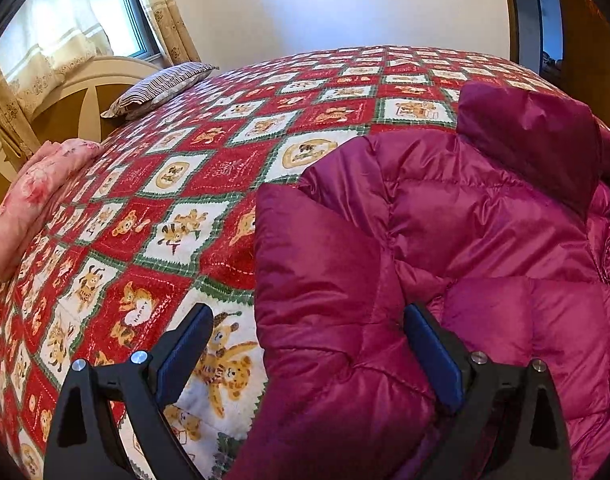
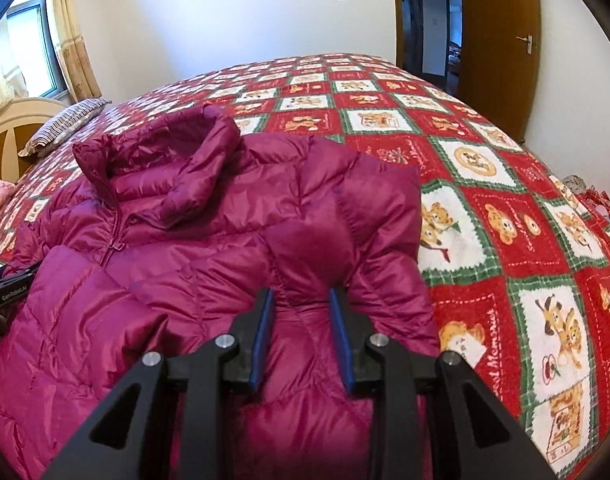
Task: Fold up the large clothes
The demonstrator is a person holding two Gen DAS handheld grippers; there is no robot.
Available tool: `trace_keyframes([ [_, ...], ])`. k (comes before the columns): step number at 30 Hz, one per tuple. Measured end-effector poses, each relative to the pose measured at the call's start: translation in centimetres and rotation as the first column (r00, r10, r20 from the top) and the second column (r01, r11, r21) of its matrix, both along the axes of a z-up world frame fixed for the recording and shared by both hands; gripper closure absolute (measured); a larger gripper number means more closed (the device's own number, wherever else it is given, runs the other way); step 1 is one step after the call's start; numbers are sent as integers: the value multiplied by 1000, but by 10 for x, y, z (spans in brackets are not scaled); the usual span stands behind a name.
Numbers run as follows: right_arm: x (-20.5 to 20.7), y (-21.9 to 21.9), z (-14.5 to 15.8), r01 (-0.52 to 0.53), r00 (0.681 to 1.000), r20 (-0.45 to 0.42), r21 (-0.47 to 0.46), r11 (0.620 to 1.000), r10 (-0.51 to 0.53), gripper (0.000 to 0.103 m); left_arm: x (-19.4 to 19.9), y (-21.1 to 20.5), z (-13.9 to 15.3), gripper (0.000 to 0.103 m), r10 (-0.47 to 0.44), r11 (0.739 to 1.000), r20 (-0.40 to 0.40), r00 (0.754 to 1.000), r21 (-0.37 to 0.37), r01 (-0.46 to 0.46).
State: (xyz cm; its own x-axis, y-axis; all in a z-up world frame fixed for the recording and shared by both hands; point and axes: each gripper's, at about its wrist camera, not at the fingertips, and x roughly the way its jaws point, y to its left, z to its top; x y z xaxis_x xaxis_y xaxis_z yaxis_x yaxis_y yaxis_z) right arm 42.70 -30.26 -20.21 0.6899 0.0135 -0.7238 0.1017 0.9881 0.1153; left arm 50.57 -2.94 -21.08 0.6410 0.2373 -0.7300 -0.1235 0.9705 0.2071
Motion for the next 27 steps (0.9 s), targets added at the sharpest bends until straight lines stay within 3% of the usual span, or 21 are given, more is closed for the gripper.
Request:
trace_keyframes([
  [12, 1, 1, -1, 2, 1000, 1, -19, 1000, -2, 70, 2, 4, -3, 6, -5, 1000, -13, 1000, -23, 4],
  [20, 1, 3, 0, 0, 1000, -5, -41, 999, 0, 70, 2, 1, 1, 5, -7, 1000, -14, 1000, 3, 7],
  [24, -2, 2, 15, -49, 999, -10, -10, 999, 49, 43, -13, 3, 33, 6, -5, 1000, 25, 1000, 4, 4],
  [27, -2, 3, 41, -75, 996, 50, -32, 997, 77, 33, -13, 2, 72, 6, -43, 998, 96, 994, -39, 47],
])
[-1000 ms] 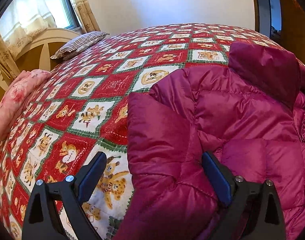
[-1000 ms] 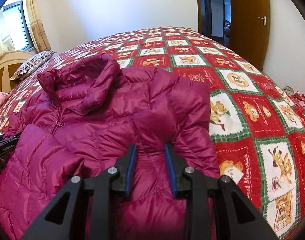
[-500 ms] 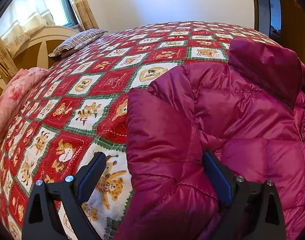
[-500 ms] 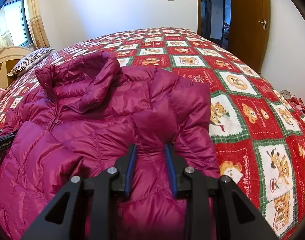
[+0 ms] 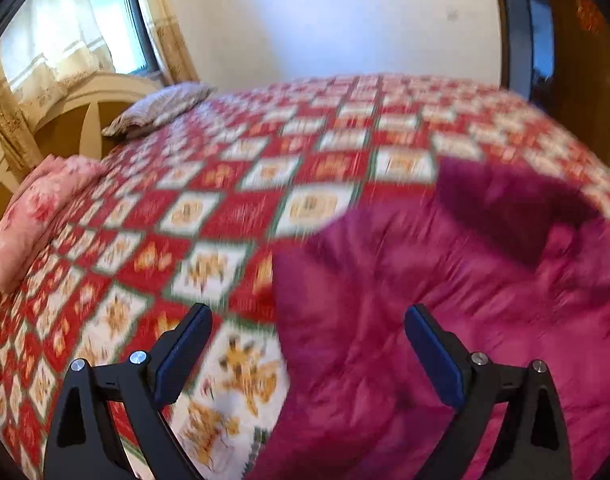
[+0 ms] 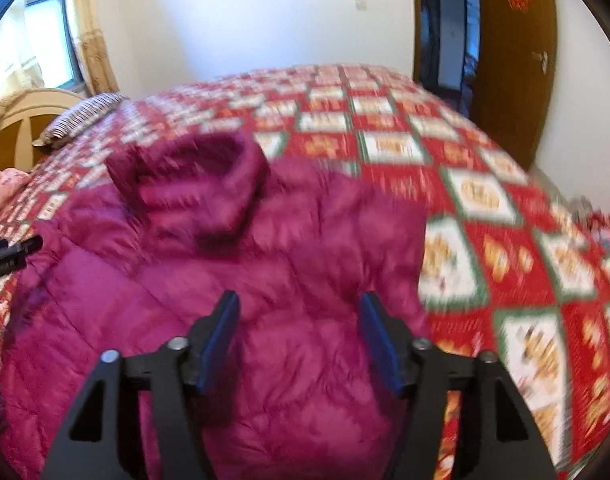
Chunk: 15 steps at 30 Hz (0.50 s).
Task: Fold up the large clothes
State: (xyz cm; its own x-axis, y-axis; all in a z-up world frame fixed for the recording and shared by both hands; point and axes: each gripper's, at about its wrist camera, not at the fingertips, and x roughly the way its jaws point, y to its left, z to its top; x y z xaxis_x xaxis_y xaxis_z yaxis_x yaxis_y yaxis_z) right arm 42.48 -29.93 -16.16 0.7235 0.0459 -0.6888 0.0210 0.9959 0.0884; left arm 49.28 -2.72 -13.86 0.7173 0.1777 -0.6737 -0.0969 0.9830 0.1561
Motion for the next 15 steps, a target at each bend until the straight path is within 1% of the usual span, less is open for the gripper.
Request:
trace_keyframes([
  [2, 10, 1, 13, -14, 1000, 15, -15, 1000, 15, 28, 12, -5, 16, 6, -25, 999, 1, 1000, -31, 25],
  [3, 21, 1, 20, -31, 999, 15, -6, 999, 31, 27, 25, -10, 24, 6, -45, 997, -11, 999, -63, 45],
  [6, 52, 2, 31, -61, 998, 12, 7, 998, 61, 26, 62, -26, 36, 6, -74, 990, -32, 997, -126, 70],
  [8, 71, 2, 35, -66, 998, 15, 4, 998, 66, 26, 88, -37, 40, 6, -82, 986, -46, 996, -150, 74],
  [10, 89, 2, 36, -69, 998, 12, 7, 998, 69, 25, 114, -48, 39, 6, -90, 983, -82, 993, -168, 75],
  [12, 109, 2, 33, -59, 998, -5, 16, 998, 59, 24, 135, -58, 31, 6, -95, 982, -108, 990, -176, 75],
  [13, 114, 1, 32, -59, 998, -13, 19, 998, 60, 24, 144, -66, 24, 6, -112, 982, -127, 986, -168, 90],
  [15, 130, 3, 25, -79, 996, -45, 20, 997, 79, 24, 157, -79, 8, 6, -141, 985, -167, 976, -122, 121],
])
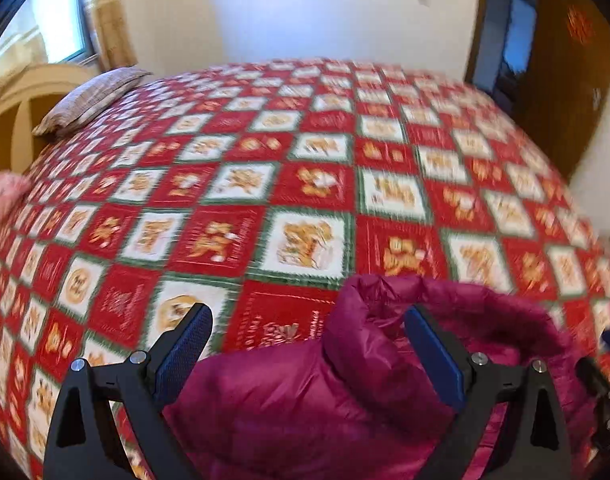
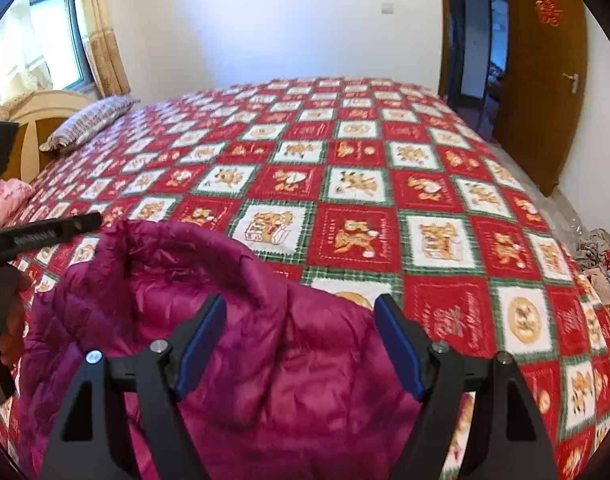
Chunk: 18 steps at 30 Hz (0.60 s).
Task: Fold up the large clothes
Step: 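Grasp the hem with both grippers and fold it up toward the collar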
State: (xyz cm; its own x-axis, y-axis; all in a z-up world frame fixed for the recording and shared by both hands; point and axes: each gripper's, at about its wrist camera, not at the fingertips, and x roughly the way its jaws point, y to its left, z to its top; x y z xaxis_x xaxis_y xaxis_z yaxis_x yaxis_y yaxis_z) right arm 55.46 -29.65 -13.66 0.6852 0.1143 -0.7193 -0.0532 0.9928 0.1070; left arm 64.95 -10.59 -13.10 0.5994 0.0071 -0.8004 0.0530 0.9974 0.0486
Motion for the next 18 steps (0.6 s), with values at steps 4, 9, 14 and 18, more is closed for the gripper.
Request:
trace_keyframes([
  [4, 18, 10, -10, -56, 998, -21, -40, 998, 55, 24, 5, -6, -29, 7, -51, 997, -32, 998, 49, 53],
  [9, 28, 21, -24, -140, 989, -65, -117, 983, 133, 83, -8, 3, -37, 90, -166, 986, -53, 985, -32, 164],
  [14, 2, 25, -15, -138, 990, 15, -201, 970, 143, 91, -48, 14, -15, 94, -233, 971, 85, 969, -29, 237],
  [18, -21, 23, -12, -137, 987, 52, -214, 967, 151, 93, -76, 22, -18, 94, -262, 964, 121, 957, 1, 264],
])
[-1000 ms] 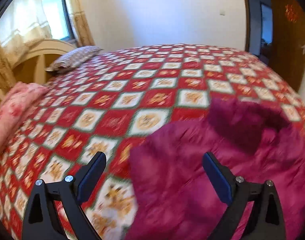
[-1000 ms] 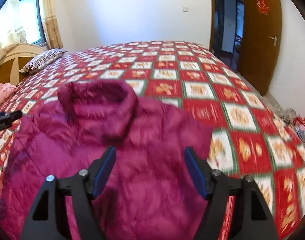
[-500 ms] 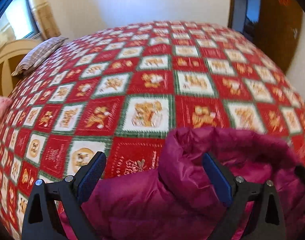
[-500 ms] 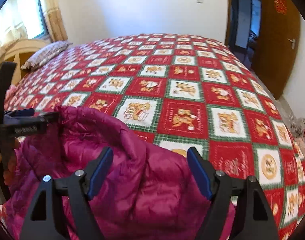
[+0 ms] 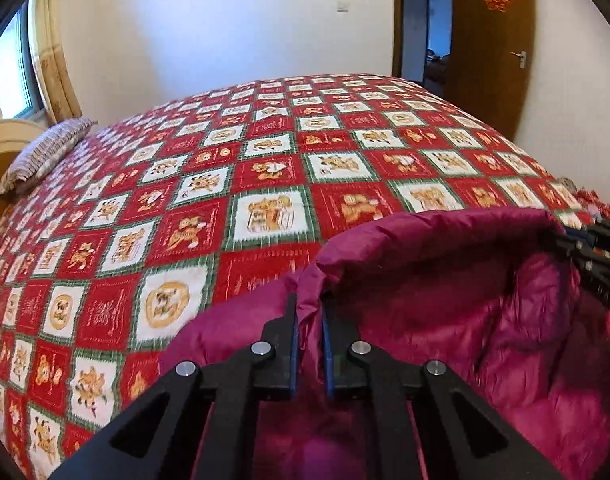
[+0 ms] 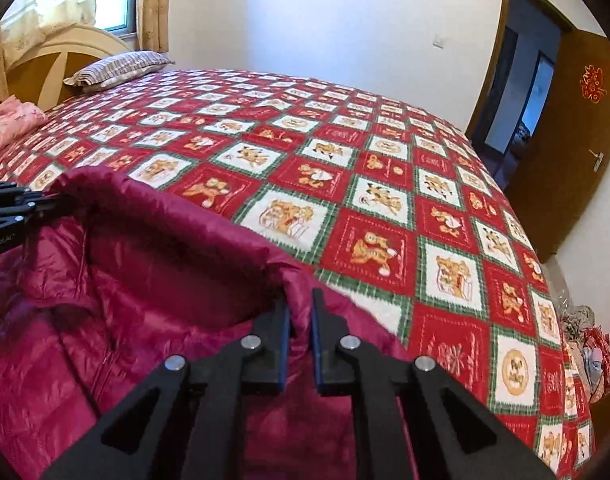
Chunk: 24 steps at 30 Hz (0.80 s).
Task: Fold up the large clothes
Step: 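Grasp the hem with both grippers and fold it up toward the collar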
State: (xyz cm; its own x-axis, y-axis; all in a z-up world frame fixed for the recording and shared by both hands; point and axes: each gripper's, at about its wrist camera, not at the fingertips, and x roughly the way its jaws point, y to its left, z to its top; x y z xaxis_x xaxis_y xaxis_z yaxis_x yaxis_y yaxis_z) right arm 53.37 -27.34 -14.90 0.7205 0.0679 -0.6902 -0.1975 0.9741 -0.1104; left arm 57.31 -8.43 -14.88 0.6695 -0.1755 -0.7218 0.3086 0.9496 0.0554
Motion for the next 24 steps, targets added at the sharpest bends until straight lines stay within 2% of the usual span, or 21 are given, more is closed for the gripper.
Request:
trace_keyframes([
  [2, -6, 3, -5, -10, 1000, -5, -19, 1000, 10, 94, -11, 2, -14, 95, -3, 999, -3, 1000, 33, 3],
  [7, -11, 9, -33, -22, 996, -84, -67, 998, 16, 95, -15, 4, -44, 95, 15, 998, -30, 999, 61, -14],
  [11, -9, 13, -38, -18, 994, -109, -108, 994, 6, 95, -16, 5, -36, 94, 33, 999, -31, 999, 33, -32],
  [14, -11, 12, -35, -27, 994, -105, -114, 993, 15, 94, -27, 7, -15, 88, 23, 1000, -34, 999, 8, -22],
  [15, -12, 11, -34, -35, 994, -103, -115, 993, 23, 93, -33, 9, -5, 84, 15, 1000, -14, 1000, 0, -15],
  [17, -15, 8, -31, -39, 995, -96, -115, 993, 28, 93, -45, 11, 10, 63, -2, 1000, 33, 999, -25, 3],
  [18, -17, 6, -30, -44, 995, -98, -104, 994, 34, 89, -52, 14, 20, 36, 5, 1000, 71, 997, -30, -3],
  [19, -20, 3, -27, -47, 994, -102, -89, 995, 38, 78, -56, 17, 26, 16, 27, 999, 103, 994, -29, -24],
  [21, -26, -3, -19, -38, 996, -89, -82, 996, 30, 65, -57, 23, 38, 11, 78, 997, 174, 982, -37, -73],
  [24, -34, -10, -2, -24, 997, -79, -63, 998, 19, 64, -34, 24, 42, 11, 164, 986, 173, 971, 8, -168],
])
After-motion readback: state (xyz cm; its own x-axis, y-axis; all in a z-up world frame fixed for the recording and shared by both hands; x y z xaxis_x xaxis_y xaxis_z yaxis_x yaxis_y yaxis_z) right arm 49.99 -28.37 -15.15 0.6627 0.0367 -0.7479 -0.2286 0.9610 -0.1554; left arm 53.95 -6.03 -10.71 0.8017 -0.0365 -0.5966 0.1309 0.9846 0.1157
